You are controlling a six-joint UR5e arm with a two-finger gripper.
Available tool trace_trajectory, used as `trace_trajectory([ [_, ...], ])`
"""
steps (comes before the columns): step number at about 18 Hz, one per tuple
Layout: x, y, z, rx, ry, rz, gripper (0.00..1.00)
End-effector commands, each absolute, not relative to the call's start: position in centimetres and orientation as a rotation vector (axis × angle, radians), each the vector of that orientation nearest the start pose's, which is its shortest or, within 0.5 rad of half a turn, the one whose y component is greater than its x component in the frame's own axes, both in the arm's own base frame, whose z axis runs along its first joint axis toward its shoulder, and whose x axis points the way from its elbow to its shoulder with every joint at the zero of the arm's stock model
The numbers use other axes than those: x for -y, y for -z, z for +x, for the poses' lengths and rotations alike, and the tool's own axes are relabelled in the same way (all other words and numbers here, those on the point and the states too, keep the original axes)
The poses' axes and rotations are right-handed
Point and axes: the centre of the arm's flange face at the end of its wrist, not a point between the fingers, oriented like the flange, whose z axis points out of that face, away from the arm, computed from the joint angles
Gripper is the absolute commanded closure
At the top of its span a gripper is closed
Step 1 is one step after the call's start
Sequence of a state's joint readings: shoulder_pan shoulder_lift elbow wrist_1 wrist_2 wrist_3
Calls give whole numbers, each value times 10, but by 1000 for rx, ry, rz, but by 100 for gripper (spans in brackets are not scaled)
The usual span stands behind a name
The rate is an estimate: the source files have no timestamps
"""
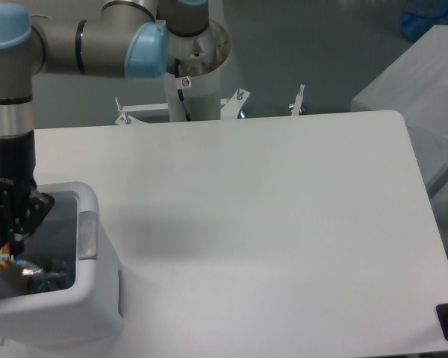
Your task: Place the trash in the trash can
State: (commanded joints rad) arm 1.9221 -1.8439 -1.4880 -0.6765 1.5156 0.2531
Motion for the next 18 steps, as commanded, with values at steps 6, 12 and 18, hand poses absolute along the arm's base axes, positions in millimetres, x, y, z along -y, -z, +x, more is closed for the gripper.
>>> trace_trajectory([
  [6, -620, -532, -110, 189, -230, -2368, 0],
  [12, -577, -543, -234, 440, -322, -2330, 0],
  [18, -543, -532, -307, 376, -483, -2414, 0],
])
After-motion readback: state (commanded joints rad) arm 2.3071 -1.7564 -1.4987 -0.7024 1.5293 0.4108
